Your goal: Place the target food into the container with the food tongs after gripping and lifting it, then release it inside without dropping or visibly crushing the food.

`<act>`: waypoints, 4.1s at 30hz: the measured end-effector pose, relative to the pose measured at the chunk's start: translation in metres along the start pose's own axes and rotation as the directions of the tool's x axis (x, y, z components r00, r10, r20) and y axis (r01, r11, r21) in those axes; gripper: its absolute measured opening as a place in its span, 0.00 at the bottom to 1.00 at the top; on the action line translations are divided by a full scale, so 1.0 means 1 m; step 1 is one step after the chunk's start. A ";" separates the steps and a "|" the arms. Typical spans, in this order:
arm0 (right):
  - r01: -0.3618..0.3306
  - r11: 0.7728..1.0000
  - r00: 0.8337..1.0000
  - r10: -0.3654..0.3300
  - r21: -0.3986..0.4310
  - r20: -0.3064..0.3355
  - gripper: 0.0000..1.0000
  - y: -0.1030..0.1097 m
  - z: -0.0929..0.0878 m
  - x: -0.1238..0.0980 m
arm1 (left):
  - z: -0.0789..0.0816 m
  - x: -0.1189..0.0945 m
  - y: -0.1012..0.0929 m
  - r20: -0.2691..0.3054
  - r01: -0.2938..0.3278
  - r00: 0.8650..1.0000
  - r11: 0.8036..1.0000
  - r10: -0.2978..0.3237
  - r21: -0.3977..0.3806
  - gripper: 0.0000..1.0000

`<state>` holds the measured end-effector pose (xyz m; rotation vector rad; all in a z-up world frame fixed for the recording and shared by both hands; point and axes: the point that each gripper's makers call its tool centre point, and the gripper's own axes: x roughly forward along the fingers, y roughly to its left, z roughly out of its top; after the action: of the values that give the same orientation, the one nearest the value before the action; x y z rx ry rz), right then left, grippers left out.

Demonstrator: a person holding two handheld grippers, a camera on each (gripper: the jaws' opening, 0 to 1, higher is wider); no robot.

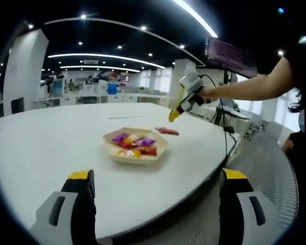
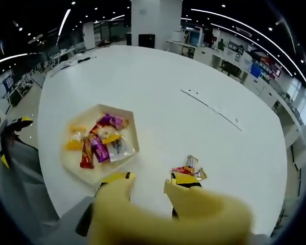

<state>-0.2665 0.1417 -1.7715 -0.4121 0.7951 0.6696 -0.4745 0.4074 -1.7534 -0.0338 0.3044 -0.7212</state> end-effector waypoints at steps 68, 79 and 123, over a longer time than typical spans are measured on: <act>0.062 0.996 0.992 -0.055 0.067 -0.110 0.24 -0.050 -0.049 0.059 | 0.001 0.001 0.002 0.007 -0.003 1.000 1.000 0.002 0.007 0.98; 0.049 0.995 0.996 -0.041 0.090 -0.085 0.23 -0.048 -0.040 0.053 | 0.000 0.000 0.002 0.004 -0.003 1.000 1.000 0.003 0.002 0.99; 0.071 0.995 0.997 -0.071 0.077 0.001 0.24 -0.031 0.036 -0.043 | 0.000 0.001 0.001 0.002 0.000 1.000 1.000 0.000 0.010 0.98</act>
<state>-0.2492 0.1231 -1.7132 -0.3678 0.7964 0.5716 -0.4737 0.4077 -1.7541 -0.0250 0.2988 -0.7230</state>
